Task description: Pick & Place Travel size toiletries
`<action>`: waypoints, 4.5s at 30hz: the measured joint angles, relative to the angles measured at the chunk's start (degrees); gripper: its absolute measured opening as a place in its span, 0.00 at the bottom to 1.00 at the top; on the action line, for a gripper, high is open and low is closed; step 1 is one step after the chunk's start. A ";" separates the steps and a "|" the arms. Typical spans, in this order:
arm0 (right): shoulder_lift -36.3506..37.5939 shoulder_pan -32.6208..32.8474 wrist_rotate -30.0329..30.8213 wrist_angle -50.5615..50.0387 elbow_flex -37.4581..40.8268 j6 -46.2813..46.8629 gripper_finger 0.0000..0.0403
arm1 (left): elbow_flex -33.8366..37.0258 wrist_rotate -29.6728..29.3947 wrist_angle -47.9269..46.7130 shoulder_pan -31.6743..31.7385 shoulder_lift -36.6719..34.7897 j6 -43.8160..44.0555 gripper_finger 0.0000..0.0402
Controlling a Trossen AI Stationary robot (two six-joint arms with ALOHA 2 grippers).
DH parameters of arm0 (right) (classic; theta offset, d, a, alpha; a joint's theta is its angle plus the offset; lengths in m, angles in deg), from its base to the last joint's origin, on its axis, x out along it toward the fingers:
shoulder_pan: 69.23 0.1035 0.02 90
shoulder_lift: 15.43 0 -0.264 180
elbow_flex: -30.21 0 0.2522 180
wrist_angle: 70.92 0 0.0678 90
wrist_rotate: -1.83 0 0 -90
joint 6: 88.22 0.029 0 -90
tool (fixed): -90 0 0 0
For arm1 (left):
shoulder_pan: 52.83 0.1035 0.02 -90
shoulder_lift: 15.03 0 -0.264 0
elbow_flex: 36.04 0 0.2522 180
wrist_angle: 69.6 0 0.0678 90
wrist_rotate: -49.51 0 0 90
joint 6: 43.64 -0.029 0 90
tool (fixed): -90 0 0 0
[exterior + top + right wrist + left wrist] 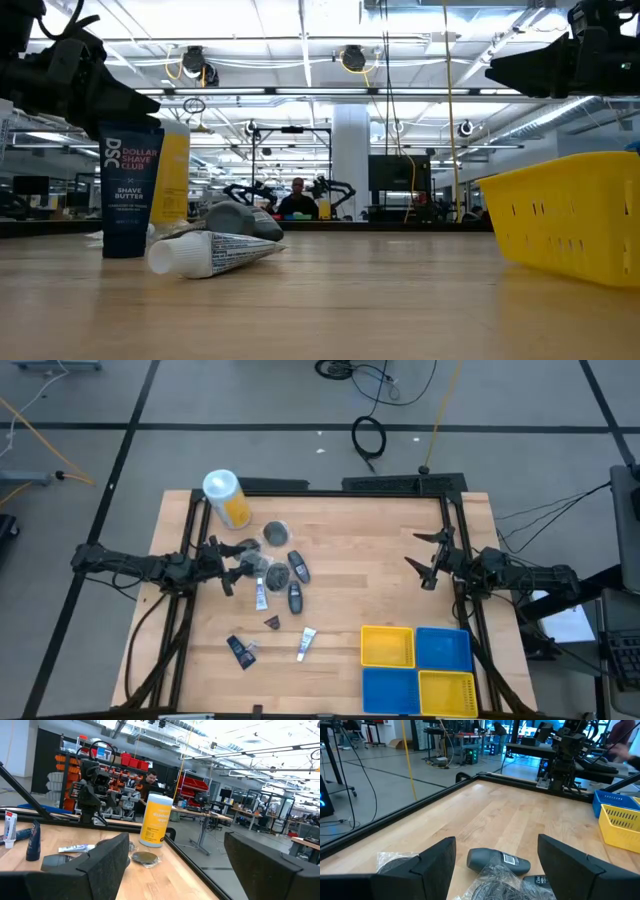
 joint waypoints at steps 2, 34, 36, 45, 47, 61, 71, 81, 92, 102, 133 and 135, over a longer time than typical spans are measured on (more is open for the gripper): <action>0.00 0.01 0.00 0.00 0.00 0.00 0.79 | 0.00 -0.02 0.00 0.00 -0.01 -0.01 0.68; 0.01 -0.03 0.00 -0.79 0.00 -0.01 0.79 | 0.00 -0.02 0.00 0.00 -0.01 -0.01 0.68; 0.01 -0.03 0.00 -0.84 0.00 0.00 0.79 | 0.00 0.00 0.00 0.00 -0.02 -0.01 0.68; 0.01 -0.03 0.02 -0.85 0.00 -6.60 0.79 | 0.00 -0.02 0.00 0.00 -0.02 -0.01 0.68; 0.01 -0.03 0.02 -0.85 0.00 -8.43 0.79 | 0.00 -0.02 0.00 0.00 0.00 -0.01 0.68; 0.01 -0.03 0.00 -0.81 0.00 -9.02 0.79 | 0.00 -0.74 0.00 0.00 0.00 0.09 0.68; 0.01 -0.03 -0.13 -0.44 0.00 -9.02 0.79 | 0.00 -2.24 1.21 0.00 -0.02 -0.07 0.68; 0.01 -0.01 -0.17 -0.39 0.00 -2.66 0.79 | 0.00 -6.46 2.53 0.02 0.00 0.17 0.68; 0.01 -0.01 -0.15 -0.37 0.00 9.30 0.79 | 0.00 19.41 6.12 -1.74 5.34 16.82 0.68; 0.01 -0.01 0.02 -0.39 0.00 10.11 0.79 | -0.02 19.50 27.17 -10.59 27.33 12.26 0.68; -0.01 0.01 3.37 -0.49 0.02 10.13 0.79 | -19.67 6.74 17.03 -21.27 61.39 15.34 0.68; -0.01 0.01 3.37 -0.50 0.02 10.13 0.79 | -19.70 7.05 16.87 -21.27 61.72 16.39 0.68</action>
